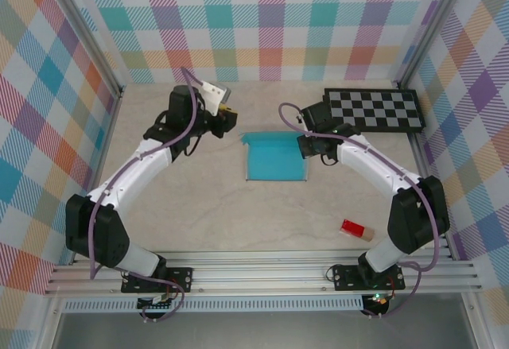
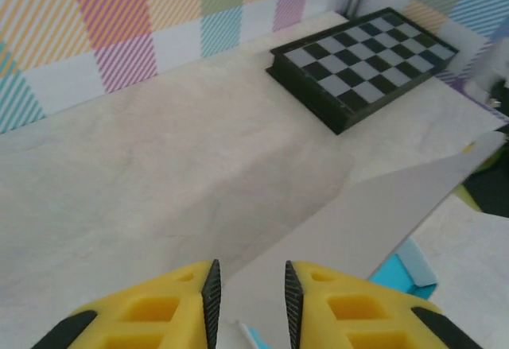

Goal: Fold the paper box

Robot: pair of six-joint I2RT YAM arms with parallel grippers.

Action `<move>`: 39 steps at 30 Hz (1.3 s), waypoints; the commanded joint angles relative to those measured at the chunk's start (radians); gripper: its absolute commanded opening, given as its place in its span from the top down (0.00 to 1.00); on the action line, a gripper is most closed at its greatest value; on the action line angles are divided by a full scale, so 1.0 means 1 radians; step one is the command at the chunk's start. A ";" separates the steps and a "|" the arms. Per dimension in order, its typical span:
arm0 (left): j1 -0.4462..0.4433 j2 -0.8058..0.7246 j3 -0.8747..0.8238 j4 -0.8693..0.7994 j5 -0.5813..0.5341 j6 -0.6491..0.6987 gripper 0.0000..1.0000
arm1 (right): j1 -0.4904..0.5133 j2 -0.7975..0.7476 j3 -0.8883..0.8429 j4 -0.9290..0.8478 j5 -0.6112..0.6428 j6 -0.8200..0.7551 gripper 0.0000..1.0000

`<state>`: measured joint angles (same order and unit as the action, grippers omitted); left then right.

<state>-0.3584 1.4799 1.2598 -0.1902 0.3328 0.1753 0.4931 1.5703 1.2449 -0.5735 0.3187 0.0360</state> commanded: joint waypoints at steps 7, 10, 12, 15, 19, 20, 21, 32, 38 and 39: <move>-0.003 -0.104 -0.390 0.327 0.149 -0.040 0.41 | -0.007 0.028 0.007 -0.002 0.002 -0.008 1.00; -0.023 -0.038 -0.367 0.352 0.119 -0.050 0.41 | -0.007 0.033 0.013 -0.004 -0.001 -0.009 1.00; -0.032 0.007 -0.349 0.364 0.108 -0.070 0.41 | -0.007 0.036 0.011 -0.002 -0.006 -0.005 1.00; -0.057 0.053 -0.320 0.380 0.110 -0.099 0.42 | -0.006 0.040 0.014 -0.005 -0.011 0.000 1.00; -0.100 0.128 -0.240 0.316 0.083 -0.095 0.48 | -0.007 0.042 0.017 -0.005 -0.011 0.001 1.00; -0.107 0.144 -0.230 0.314 0.076 -0.098 0.50 | -0.006 0.041 0.020 -0.007 -0.011 0.004 1.00; -0.112 0.158 -0.221 0.316 0.066 -0.102 0.54 | -0.007 0.040 0.022 -0.010 -0.011 0.004 1.00; -0.150 0.219 -0.142 0.278 -0.117 -0.167 0.74 | -0.007 0.022 0.009 -0.011 -0.018 0.016 1.00; -0.174 0.238 -0.123 0.273 -0.197 -0.175 0.78 | -0.007 0.014 -0.003 -0.006 -0.018 0.019 1.00; -0.174 0.242 -0.119 0.273 -0.218 -0.181 0.82 | -0.007 0.010 -0.004 -0.005 -0.021 0.020 1.00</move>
<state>-0.5129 1.7023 1.1107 0.0944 0.1734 0.0132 0.4793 1.5963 1.2449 -0.5930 0.3256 0.0441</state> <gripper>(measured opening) 0.198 0.039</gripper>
